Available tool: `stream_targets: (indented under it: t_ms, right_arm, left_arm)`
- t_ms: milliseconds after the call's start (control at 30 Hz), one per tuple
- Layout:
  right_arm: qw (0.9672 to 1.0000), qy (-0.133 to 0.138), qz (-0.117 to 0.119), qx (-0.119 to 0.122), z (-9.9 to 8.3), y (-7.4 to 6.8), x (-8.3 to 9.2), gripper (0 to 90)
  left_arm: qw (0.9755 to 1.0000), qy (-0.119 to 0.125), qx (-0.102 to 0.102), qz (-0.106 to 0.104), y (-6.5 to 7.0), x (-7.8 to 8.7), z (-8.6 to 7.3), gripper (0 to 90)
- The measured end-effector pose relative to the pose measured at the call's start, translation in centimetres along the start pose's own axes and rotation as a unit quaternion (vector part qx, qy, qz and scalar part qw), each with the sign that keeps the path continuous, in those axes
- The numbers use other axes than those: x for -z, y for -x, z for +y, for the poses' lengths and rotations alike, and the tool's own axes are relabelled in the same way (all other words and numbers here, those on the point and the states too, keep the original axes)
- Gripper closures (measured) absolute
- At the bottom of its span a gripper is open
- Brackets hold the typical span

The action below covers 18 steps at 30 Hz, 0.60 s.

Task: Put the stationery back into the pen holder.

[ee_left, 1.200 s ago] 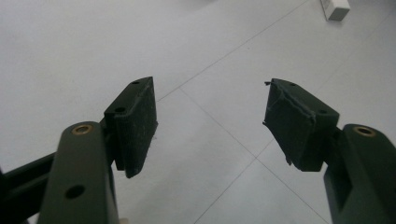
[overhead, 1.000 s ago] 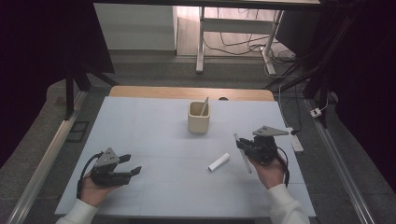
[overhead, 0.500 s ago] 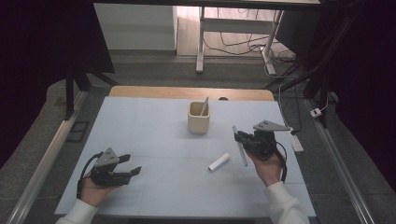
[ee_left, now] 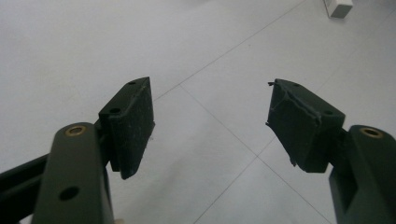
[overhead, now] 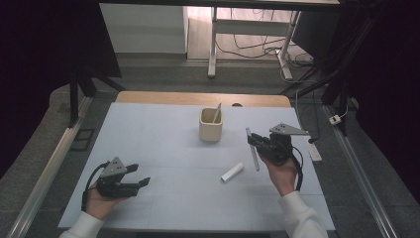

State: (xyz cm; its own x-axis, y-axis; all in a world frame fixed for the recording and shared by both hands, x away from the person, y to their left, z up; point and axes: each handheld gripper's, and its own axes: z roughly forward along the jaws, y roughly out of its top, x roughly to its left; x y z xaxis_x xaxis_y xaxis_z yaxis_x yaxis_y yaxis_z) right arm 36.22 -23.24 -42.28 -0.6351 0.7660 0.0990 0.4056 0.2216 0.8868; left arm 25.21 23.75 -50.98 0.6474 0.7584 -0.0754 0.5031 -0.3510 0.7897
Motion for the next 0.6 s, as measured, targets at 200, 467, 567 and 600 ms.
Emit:
stream_targets:
  t_ms: [200,467,567,600]
  right_arm:
    - [0.9999,0.011,0.004,0.000,0.5,-0.1,-0.3,77.7]
    - [0.9997,0.023,0.010,0.000,1.1,-0.3,-0.7,77.7]
    - [0.9996,0.025,0.012,0.001,1.3,-0.4,-0.8,77.7]
    - [0.9996,0.026,0.012,0.001,1.3,-0.4,-0.8,77.6]
  left_arm:
    - [1.0000,0.000,-0.001,0.000,0.0,0.0,0.0,30.6]
    - [1.0000,0.000,-0.001,0.000,0.0,0.0,0.0,30.5]
    - [1.0000,0.000,-0.001,0.000,0.0,0.0,0.0,30.6]
    - [1.0000,0.000,-0.001,0.000,0.0,0.0,0.0,30.5]
